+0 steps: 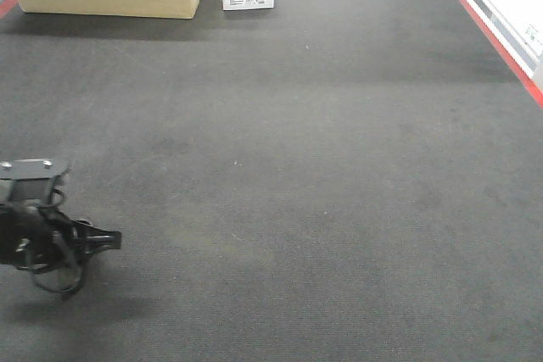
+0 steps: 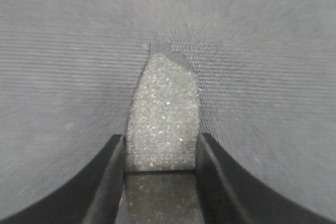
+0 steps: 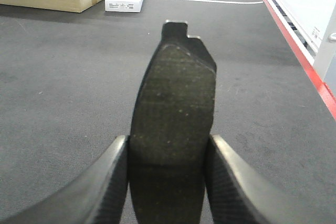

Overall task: Move and align brake pads A on conveyor
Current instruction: 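Lower the left gripper's brake pad onto the belt and release, then lower the right gripper's brake pad onto the belt and open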

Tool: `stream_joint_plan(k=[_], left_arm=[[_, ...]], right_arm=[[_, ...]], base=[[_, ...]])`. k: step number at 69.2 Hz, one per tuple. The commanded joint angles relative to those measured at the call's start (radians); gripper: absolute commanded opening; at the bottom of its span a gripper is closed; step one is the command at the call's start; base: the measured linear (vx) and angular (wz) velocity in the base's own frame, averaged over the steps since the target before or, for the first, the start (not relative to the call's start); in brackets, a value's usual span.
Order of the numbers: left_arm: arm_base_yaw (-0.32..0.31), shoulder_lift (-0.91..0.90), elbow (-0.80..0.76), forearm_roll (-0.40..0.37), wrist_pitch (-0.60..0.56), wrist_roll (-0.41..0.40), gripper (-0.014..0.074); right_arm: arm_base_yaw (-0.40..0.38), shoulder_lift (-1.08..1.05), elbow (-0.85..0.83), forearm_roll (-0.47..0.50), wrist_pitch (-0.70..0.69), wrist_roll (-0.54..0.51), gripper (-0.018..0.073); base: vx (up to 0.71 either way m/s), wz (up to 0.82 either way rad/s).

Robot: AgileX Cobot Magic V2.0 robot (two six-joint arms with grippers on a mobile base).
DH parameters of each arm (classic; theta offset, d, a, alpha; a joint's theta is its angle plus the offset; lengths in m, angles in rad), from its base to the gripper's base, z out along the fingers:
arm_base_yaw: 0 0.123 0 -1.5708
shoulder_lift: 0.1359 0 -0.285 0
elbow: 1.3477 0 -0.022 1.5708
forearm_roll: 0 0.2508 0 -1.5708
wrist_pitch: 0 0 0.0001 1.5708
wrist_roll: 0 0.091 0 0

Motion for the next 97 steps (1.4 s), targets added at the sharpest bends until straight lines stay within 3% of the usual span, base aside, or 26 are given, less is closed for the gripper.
stream_joint_plan(k=[1,20,28,50,79,92,97], left_arm=[[-0.006,0.019,-0.053,0.006,-0.046,-0.014,0.0224],[-0.006,0.049,-0.124,0.008,-0.011,-0.006,0.0493],[-0.006,0.016,-0.132,0.006,0.002,0.0,0.0552],[-0.006,-0.265,-0.113,0.006,0.088,0.04,0.0559],[-0.006,-0.939,0.164,0.005,0.089,0.069,0.0559],[-0.006,-1.157,0.238,0.004,0.164,0.078,0.0559],[-0.006,-1.249,0.262,-0.003,0.189,0.128,0.0559]], right_arm=[[-0.001,0.009,-0.032,0.0,-0.092,-0.003,-0.0008],[-0.001,0.009,-0.032,0.0,-0.092,-0.003,-0.0008],[-0.001,0.009,-0.032,0.0,-0.092,-0.003,-0.0008],[-0.001,0.009,-0.032,0.0,-0.092,-0.003,-0.0008],[-0.001,0.009,-0.032,0.0,-0.092,-0.003,-0.0008],[-0.001,0.009,-0.032,0.0,-0.092,-0.003,-0.0008],[-0.001,0.009,-0.032,0.0,-0.092,-0.003,-0.0008]], base=[[0.0,0.0],[0.0,0.0],[0.0,0.0],[0.0,0.0],[0.0,0.0],[0.0,0.0],[0.0,0.0]])
